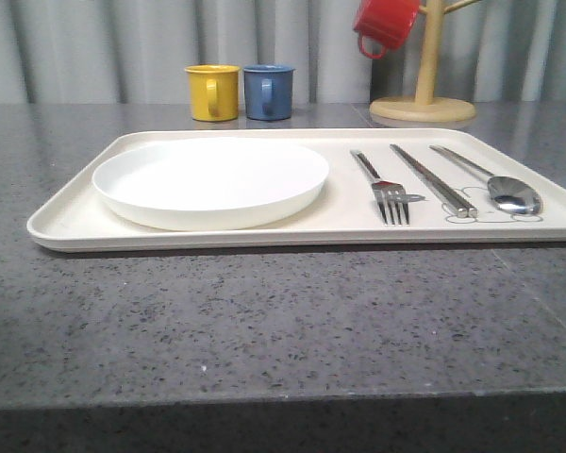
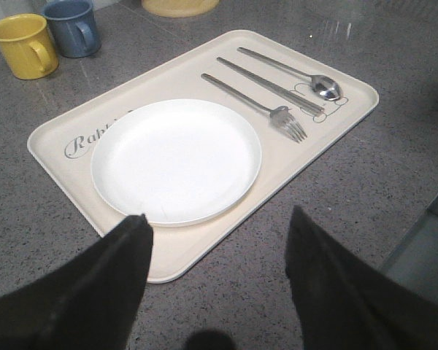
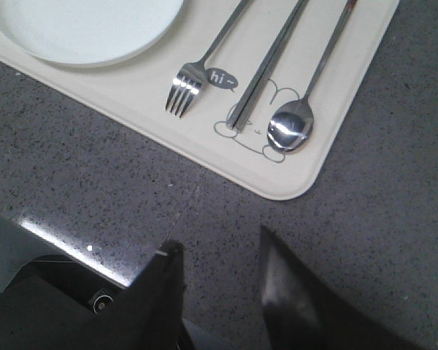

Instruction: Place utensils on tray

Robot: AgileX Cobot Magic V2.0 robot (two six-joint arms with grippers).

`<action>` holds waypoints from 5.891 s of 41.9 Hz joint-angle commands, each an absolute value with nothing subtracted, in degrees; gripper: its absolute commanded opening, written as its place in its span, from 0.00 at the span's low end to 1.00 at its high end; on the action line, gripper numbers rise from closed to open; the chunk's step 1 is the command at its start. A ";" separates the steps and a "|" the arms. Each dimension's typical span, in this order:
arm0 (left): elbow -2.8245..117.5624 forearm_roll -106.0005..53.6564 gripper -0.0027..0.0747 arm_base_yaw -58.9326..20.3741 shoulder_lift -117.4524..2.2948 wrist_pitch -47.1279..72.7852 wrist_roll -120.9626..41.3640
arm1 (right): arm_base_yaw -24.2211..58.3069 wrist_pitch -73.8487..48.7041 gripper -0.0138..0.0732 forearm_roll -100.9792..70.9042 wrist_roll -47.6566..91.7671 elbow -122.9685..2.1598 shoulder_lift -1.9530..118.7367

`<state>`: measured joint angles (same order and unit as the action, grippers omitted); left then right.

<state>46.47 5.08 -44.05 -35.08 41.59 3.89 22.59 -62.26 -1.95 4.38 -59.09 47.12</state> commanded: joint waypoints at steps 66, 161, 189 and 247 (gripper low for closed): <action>47.95 4.50 0.56 -44.48 -35.27 37.18 2.96 | 22.65 -59.05 0.33 -1.50 5.10 -57.12 33.79; -0.91 0.00 0.01 -5.74 1.56 -3.82 0.75 | 22.65 -58.40 0.08 -1.83 5.10 -57.12 33.79; -0.91 0.00 0.01 -5.74 1.56 -3.82 0.75 | 22.65 -58.40 0.08 -1.83 5.10 -57.12 33.79; -0.91 0.00 0.01 -5.74 1.35 -3.61 0.75 | -0.31 0.69 0.08 -5.00 5.10 1.49 -1.46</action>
<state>-0.17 0.50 -5.85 0.27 0.80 0.82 0.02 -4.46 -4.74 4.64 1.53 -0.58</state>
